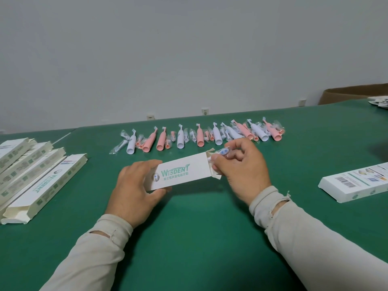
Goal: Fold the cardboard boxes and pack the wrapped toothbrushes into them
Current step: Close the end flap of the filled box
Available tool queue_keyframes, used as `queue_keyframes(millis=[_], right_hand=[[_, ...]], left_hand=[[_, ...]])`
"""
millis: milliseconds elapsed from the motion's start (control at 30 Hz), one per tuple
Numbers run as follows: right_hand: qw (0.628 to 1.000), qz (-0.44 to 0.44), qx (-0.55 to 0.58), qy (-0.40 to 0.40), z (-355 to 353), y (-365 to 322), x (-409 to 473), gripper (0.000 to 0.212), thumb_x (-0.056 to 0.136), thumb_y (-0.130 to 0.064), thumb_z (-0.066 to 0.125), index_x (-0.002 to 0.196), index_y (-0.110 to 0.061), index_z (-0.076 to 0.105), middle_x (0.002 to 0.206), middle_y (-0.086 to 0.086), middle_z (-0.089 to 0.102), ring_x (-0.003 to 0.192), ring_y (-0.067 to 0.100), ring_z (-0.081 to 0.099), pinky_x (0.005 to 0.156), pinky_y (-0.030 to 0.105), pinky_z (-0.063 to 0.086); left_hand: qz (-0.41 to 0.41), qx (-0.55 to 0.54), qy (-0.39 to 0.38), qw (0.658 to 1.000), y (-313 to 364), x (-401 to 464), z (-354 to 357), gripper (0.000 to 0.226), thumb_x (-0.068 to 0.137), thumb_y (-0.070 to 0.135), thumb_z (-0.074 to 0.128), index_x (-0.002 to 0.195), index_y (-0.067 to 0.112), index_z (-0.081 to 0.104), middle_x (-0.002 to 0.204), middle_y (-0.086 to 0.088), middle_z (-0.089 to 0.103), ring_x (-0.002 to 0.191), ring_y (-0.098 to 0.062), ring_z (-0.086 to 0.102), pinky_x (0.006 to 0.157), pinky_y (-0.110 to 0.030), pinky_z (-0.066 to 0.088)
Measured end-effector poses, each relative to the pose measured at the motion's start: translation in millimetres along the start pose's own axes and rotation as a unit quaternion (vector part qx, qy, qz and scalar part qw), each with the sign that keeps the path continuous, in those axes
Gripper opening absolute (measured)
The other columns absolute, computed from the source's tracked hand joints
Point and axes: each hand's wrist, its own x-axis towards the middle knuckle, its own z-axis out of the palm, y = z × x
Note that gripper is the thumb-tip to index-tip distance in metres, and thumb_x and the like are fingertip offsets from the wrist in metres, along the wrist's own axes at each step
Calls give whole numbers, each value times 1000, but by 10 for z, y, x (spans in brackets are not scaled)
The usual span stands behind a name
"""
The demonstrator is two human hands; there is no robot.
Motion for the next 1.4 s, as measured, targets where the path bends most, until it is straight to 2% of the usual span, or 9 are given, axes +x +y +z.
queue_keyframes(millis=[133,233,300,500,700,900,1000,1133,1400], right_hand=[[996,-13,-84,36,9,10,-18,24,77,-22,84,85,-23,62,87,0,67,76,27,71,71,40,61],[987,-55,-148,3,3,5,-53,14,81,-32,80,83,-29,66,89,-6,66,71,-4,61,65,13,49],[985,-71,-158,-15,5,-10,-48,10,85,-28,77,87,-32,68,86,-11,62,66,-9,53,63,6,42],[989,-40,-140,-6,-30,16,-13,17,84,-22,78,89,-31,65,78,-13,61,67,5,60,66,20,50],[979,-61,-189,43,-69,24,25,13,83,-24,77,85,-32,67,78,-12,59,57,-2,55,56,8,43],[984,-83,-157,9,-38,2,14,23,90,-9,63,97,-29,73,100,-11,59,89,18,69,88,31,55],[977,-111,-180,13,-25,10,-3,25,87,-11,71,83,-36,71,84,-14,63,72,3,64,73,15,51],[986,-87,-141,5,4,-1,-21,20,84,-16,75,74,-25,61,62,-14,59,55,7,49,57,22,50],[965,-46,-166,-196,16,-54,-73,21,87,-4,40,86,-22,51,50,-15,42,48,2,38,48,14,33]], left_hand=[[0,-1,-1,1000,-2,-4,10,57,71,26,84,123,36,60,110,21,53,110,-18,45,92,-29,32],[-4,4,2,1000,-14,4,9,57,72,28,83,123,35,60,113,17,56,110,-20,47,92,-30,32],[-8,8,2,1000,-27,13,5,57,72,29,83,124,34,60,116,14,59,111,-21,48,92,-29,32],[-11,12,-1,1000,-30,10,6,56,73,31,84,123,36,59,115,15,58,111,-21,47,92,-31,34],[-3,13,-4,1000,-23,4,10,56,73,31,84,122,38,59,113,18,56,111,-20,47,91,-31,33],[-15,7,2,1000,-40,10,-4,56,73,31,84,122,39,58,115,16,58,112,-19,46,91,-30,32],[-4,6,-6,1000,-22,0,-4,56,72,31,83,123,38,59,112,19,55,111,-18,46,92,-31,33],[7,-1,-5,1000,-8,-7,5,56,71,31,83,121,40,58,109,25,52,109,-16,44,91,-31,33],[6,-7,-1,1000,-31,-2,15,56,70,28,84,119,39,60,108,23,54,109,-18,47,91,-30,32]])
